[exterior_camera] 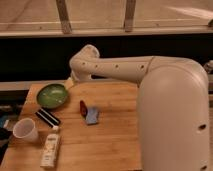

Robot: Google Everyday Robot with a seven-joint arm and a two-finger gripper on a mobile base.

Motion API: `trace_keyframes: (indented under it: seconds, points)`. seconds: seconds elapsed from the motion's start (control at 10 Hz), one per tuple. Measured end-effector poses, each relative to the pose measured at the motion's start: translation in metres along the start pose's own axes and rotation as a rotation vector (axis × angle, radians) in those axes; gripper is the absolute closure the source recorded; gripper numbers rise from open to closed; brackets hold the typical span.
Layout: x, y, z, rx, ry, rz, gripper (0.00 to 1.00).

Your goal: Pick up the ceramic cup

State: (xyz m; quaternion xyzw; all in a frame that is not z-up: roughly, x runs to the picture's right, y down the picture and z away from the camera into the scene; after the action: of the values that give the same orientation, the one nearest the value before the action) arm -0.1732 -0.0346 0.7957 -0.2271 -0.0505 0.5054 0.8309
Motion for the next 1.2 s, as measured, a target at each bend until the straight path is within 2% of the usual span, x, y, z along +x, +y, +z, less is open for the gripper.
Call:
trace_keyframes:
  seconds: [0.2,0.4,0.5,0.7,1.0,1.2]
  points:
    - [-0.019,0.046,0.007,-0.063,-0.001,-0.09,0.2]
    - [-0.022,0.108,0.01,-0.123,0.01,-0.188,0.2]
    - [-0.02,0.129,0.011,-0.139,0.017,-0.219,0.2]
    - [-0.02,0.123,0.011,-0.128,0.016,-0.22,0.2]
    - [-0.02,0.126,0.011,-0.134,0.021,-0.217,0.2]
    - [-0.019,0.133,0.015,-0.116,0.059,-0.26,0.2]
